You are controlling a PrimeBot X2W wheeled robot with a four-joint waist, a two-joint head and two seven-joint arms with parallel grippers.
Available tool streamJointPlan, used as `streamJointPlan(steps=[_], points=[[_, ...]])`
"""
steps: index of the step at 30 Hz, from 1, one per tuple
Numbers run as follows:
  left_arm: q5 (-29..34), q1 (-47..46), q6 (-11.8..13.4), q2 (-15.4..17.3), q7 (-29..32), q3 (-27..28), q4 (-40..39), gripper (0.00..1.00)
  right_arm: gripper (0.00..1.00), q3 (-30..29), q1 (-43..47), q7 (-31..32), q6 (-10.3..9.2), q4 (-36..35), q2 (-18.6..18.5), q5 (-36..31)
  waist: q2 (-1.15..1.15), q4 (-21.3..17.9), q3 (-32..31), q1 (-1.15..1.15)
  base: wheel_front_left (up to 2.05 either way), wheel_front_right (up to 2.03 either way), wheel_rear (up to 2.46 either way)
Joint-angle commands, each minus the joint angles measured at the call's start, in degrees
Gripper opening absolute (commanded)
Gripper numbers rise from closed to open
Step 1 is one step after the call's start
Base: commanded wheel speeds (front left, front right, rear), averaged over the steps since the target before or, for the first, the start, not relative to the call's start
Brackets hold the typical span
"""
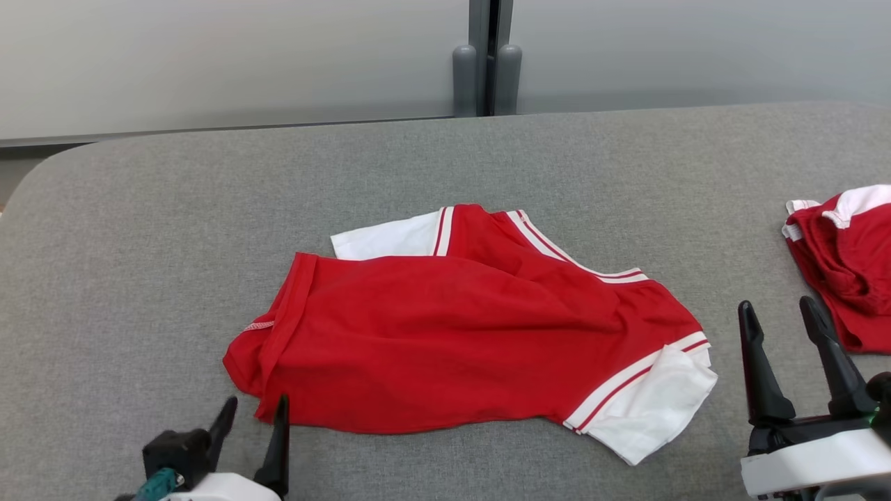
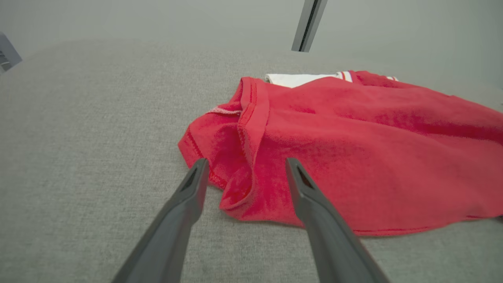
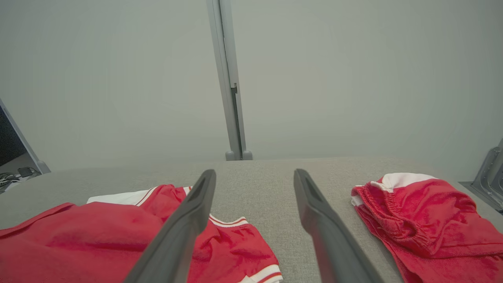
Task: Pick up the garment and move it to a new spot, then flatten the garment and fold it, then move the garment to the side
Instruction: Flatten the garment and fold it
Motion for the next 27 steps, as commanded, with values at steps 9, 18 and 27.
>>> streamJointPlan(steps=[9,18,27], points=[[-4.8,-5.4,-5.5,-3.1,-4.0,0.7,16.6,1.0,1.0,0.5,-0.9,-0.4,0.0,1.8,0.6,0.9,0.0,-0.4,2.3,0.0,0.0,0.0,0.0],[-5.9,-8.5,-8.4,-4.0,-4.7,0.1,23.8,0.0,1.0,-1.3,1.3,0.8,0.0,4.3,0.8,1.6,0.0,-0.7,2.8,0.0,0.0,0.0,0.0],[-5.9,-9.3,-8.6,-4.1,-5.7,-0.2,25.0,0.0,1.0,-0.1,4.2,1.4,0.0,12.1,0.5,3.8,0.0,-0.5,3.9,0.0,0.0,0.0,0.0]])
